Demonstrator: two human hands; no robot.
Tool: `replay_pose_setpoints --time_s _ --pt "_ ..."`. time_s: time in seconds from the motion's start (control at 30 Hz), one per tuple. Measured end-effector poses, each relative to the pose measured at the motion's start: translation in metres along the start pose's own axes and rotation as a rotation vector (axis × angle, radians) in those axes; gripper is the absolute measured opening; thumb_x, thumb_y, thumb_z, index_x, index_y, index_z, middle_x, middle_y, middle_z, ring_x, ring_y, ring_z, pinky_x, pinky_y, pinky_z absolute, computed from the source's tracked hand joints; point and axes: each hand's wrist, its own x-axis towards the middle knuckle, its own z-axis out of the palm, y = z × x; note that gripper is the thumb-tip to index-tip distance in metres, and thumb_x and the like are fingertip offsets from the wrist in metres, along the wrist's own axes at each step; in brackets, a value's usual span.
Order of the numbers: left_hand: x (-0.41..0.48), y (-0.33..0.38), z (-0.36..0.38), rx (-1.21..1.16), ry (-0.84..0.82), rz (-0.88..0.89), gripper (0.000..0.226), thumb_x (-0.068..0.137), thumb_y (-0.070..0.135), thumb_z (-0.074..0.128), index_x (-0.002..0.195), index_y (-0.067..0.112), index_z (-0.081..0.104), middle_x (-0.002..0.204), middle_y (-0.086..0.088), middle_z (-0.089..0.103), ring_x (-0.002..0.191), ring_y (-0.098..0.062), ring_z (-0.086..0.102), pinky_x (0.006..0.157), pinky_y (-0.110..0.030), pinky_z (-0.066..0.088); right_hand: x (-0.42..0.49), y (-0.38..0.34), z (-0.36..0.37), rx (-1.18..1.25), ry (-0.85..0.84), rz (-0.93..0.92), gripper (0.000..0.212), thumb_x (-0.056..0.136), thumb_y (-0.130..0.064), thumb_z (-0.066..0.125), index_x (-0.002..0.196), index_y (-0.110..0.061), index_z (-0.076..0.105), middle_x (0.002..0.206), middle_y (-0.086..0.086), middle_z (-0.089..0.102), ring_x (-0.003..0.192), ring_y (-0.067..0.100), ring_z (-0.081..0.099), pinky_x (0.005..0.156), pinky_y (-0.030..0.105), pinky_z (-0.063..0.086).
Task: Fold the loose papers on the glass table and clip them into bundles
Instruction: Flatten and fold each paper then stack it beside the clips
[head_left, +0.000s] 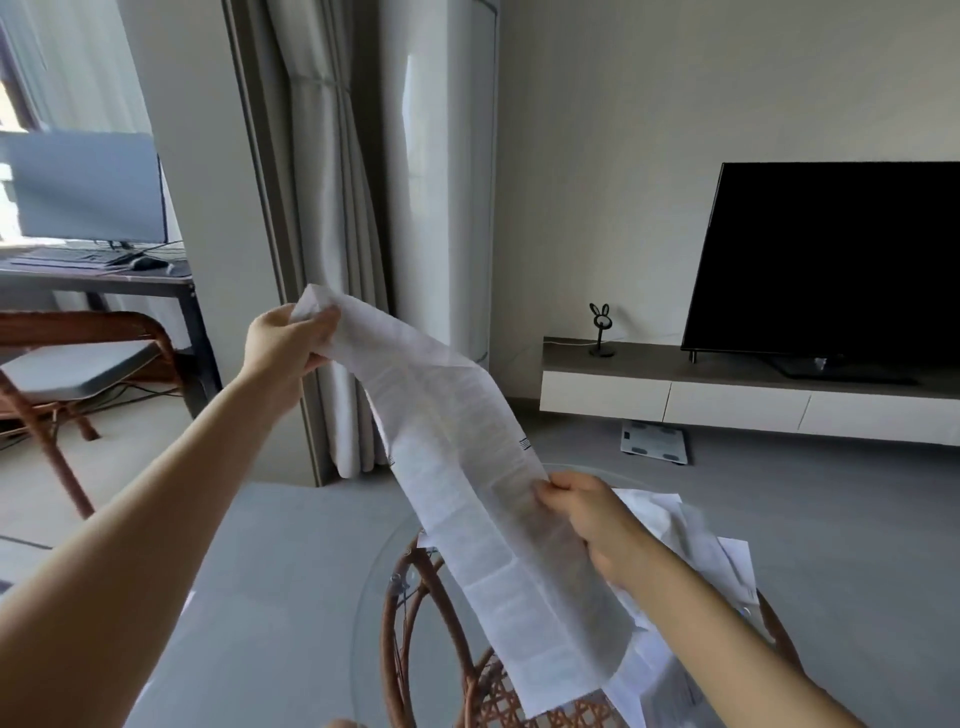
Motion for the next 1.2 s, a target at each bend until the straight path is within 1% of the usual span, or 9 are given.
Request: replay_pose_setpoints --time_s 0.17,0.27,0.4,0.57,0.7,0.8,0.9,1.1,1.2 --pt "0.001 -0.002 -0.022 -0.24 -0.179 -0.283 0.034 0.087 0.023 0.066 0.116 0.005 0.062 0.092 -0.006 0.07 0.076 -0.016 0.07 0.063 -0.029 0.058 -0.032 -0.004 -0.016 0.14 -0.022 0.084 0.014 0.09 -0.006 0.059 0.086 -0.002 0.071 0.082 0.011 0.073 0.068 0.018 0.069 0.069 0.028 0.055" --pt "-0.005 -0.005 -0.02 -0.316 -0.231 -0.464 0.028 0.094 0.031 0.054 0.107 0.008 0.062 0.086 -0.01 0.073 0.073 -0.02 0.072 0.064 -0.037 0.057 -0.046 -0.002 -0.002 0.161 -0.013 0.119 0.013 0.089 -0.004 0.061 0.081 -0.002 0.071 0.078 0.011 0.073 0.066 0.018 0.069 0.061 0.026 0.054" --pt "-0.01 -0.02 -0.02 -0.304 -0.135 -0.591 0.021 0.097 0.026 0.053 0.104 0.009 0.063 0.089 -0.011 0.07 0.082 -0.022 0.067 0.088 -0.04 0.051 -0.057 0.003 0.002 0.184 0.013 0.19 0.012 0.089 -0.002 0.06 0.083 0.001 0.07 0.077 0.014 0.072 0.062 0.021 0.069 0.061 0.03 0.055" --pt "-0.016 -0.032 -0.031 -0.157 -0.243 -0.379 0.048 0.087 -0.016 0.037 0.124 0.009 0.055 0.106 -0.014 0.062 0.092 -0.025 0.063 0.073 -0.029 0.056 -0.069 0.02 -0.01 0.083 0.049 0.235 0.011 0.089 -0.001 0.06 0.091 0.006 0.069 0.081 0.019 0.072 0.065 0.025 0.069 0.061 0.029 0.055" --pt "-0.032 -0.035 -0.035 0.501 -0.315 -0.079 0.071 0.068 -0.026 0.048 0.111 0.027 0.066 0.104 0.0 0.066 0.097 -0.019 0.058 0.075 -0.025 0.051 -0.07 0.028 -0.018 -0.051 0.039 0.205 0.01 0.087 -0.004 0.064 0.09 0.003 0.07 0.081 0.015 0.072 0.068 0.022 0.068 0.068 0.03 0.055" --pt "-0.043 -0.034 -0.035 0.793 -0.469 0.049 0.056 0.072 -0.018 0.057 0.106 0.025 0.07 0.103 0.003 0.062 0.093 -0.008 0.055 0.067 -0.01 0.044 -0.066 0.026 -0.028 -0.219 0.014 0.159 0.013 0.089 -0.009 0.063 0.078 -0.005 0.07 0.07 0.004 0.07 0.064 0.014 0.065 0.065 0.025 0.051" --pt "-0.049 -0.035 -0.036 0.903 -0.517 0.164 0.019 0.08 0.004 0.072 0.093 0.018 0.073 0.09 0.0 0.066 0.074 0.0 0.057 0.063 -0.004 0.041 -0.058 0.028 -0.038 -0.384 0.02 0.103 0.021 0.09 -0.015 0.063 0.083 0.005 0.067 0.073 0.007 0.056 0.07 0.018 0.051 0.068 0.027 0.04" --pt "-0.052 -0.05 -0.039 0.842 -0.412 -0.075 0.017 0.092 0.032 0.061 0.093 0.016 0.067 0.088 -0.002 0.066 0.08 -0.019 0.061 0.066 -0.026 0.045 -0.059 0.036 -0.044 -0.524 0.007 0.027 0.028 0.092 -0.017 0.061 0.068 -0.002 0.055 0.066 0.004 0.039 0.062 0.013 0.037 0.059 0.024 0.03" --pt "-0.056 -0.056 -0.045 0.624 -0.398 -0.31 0.026 0.093 0.033 0.059 0.094 0.009 0.068 0.084 -0.007 0.068 0.065 -0.017 0.064 0.06 -0.027 0.053 -0.064 0.04 -0.045 -0.53 0.007 0.018 0.039 0.093 -0.019 0.06 0.056 -0.016 0.045 0.055 -0.006 0.03 0.048 0.004 0.026 0.048 0.017 0.022"
